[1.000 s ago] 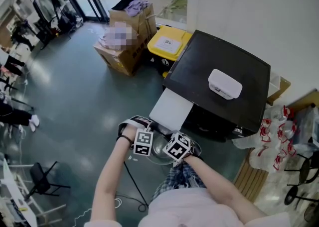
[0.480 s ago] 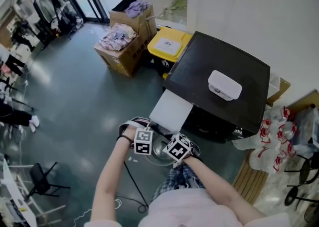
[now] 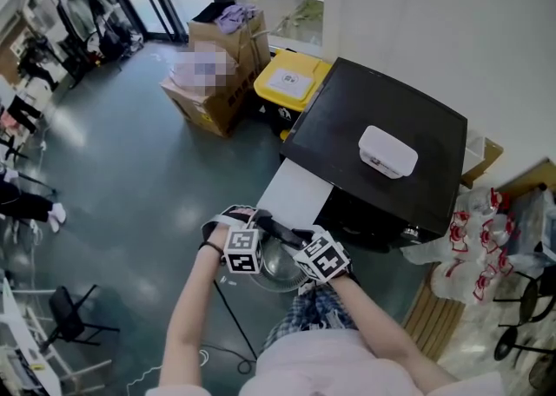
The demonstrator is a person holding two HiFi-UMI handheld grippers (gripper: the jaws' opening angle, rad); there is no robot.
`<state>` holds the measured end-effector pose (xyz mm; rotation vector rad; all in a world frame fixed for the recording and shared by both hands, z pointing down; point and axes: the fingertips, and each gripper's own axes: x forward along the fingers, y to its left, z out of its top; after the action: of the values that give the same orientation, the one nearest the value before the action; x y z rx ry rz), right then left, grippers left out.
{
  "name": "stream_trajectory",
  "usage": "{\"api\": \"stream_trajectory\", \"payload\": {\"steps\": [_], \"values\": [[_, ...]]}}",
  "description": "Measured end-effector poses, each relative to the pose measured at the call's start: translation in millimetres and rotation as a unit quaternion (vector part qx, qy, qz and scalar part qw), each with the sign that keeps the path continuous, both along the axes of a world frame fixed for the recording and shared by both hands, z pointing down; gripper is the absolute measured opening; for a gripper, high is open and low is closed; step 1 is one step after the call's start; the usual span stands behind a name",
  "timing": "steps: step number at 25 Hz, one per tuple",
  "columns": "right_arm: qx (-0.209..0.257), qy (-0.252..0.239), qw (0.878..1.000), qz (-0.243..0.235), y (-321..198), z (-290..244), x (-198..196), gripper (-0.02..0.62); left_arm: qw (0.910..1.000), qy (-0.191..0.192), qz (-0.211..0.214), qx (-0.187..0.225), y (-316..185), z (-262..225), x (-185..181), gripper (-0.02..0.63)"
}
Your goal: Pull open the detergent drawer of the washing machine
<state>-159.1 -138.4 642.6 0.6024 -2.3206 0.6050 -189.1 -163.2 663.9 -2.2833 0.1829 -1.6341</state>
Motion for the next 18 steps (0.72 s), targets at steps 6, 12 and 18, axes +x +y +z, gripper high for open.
{"api": "stream_trajectory", "payload": {"steps": [6,12,18], "values": [[0.030,-0.085,0.990,0.104,-42,-57,65,0.128,0.9853,0.143,-0.092,0.014,-28,-47,23,0.160],[0.161,-0.115,0.959,0.202,-80,-123,169,0.077,0.9203,0.332,-0.200,0.052,-69,-120,45,0.118],[0.274,-0.136,0.910,0.280,-83,-176,256,0.029,0.8445,0.465,-0.252,0.086,-97,-183,63,0.067]]}}
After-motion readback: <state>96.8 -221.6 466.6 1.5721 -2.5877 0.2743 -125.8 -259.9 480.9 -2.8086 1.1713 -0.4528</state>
